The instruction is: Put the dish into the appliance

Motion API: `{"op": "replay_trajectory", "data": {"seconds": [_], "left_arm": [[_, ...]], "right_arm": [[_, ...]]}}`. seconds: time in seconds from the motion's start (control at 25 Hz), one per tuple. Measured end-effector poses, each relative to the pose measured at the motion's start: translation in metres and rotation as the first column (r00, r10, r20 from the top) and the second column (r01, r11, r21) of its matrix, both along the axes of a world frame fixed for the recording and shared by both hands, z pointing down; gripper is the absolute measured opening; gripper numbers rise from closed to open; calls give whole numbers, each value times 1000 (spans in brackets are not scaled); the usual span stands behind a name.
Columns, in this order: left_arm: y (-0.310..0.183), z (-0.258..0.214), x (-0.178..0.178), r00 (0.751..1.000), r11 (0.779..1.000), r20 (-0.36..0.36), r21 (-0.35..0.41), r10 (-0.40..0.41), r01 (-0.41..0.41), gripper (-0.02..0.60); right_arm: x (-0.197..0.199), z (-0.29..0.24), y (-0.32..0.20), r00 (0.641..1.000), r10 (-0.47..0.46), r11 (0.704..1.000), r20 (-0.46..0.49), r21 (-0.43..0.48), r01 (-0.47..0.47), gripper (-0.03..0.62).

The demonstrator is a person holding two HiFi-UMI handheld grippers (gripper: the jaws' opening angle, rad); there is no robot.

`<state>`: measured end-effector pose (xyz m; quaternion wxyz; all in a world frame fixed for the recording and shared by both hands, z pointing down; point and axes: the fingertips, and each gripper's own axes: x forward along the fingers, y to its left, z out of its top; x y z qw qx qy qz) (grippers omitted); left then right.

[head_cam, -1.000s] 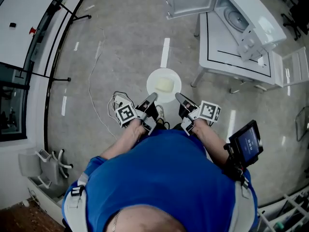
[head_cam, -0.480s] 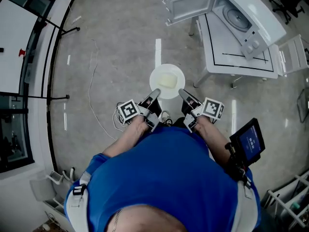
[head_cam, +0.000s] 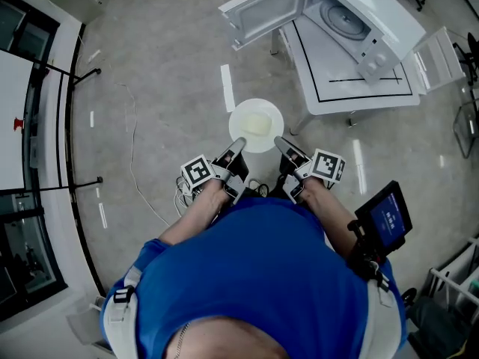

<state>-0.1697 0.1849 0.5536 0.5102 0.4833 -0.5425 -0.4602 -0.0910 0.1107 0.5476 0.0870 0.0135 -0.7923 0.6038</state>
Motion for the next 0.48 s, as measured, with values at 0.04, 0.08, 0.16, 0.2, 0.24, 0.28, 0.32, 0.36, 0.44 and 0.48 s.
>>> {"op": "replay_trajectory", "data": {"seconds": [0.04,0.08,0.16,0.2,0.24,0.28,0.32,0.36,0.44,0.48], "left_arm": [[-8,0,-2,1000,1000,4,-1,12,-12,14],[-18,-2,-4,1000,1000,6,6,23,-23,14],[-39,-4,-8,999,999,8,15,41,-41,14],[-49,-4,-9,999,999,9,14,48,-48,14],[-59,-3,-11,998,998,10,10,55,-55,14],[-69,-3,-13,998,998,13,7,62,-62,14],[-79,-4,-14,998,998,14,8,69,-69,14],[-90,-5,-16,997,997,14,12,75,-75,14],[-116,-6,-19,996,996,16,15,86,-86,14],[-134,-4,-20,996,996,19,12,91,-91,14]], "right_arm": [[-1,0,-7,1000,9,1000,-2,0,-9,15],[0,2,-16,1000,18,1000,-16,6,-18,15],[-1,6,-36,999,33,999,-37,21,-33,15],[-3,6,-45,999,38,999,-31,20,-37,15],[-5,4,-54,999,41,999,-20,18,-40,15],[-7,1,-63,999,42,999,-3,15,-42,15],[-10,-1,-72,999,44,999,14,11,-45,15],[-12,-3,-81,999,50,999,23,9,-50,15],[-14,-3,-106,997,65,998,28,6,-65,15],[-15,-2,-124,997,72,997,28,7,-72,15]]}}
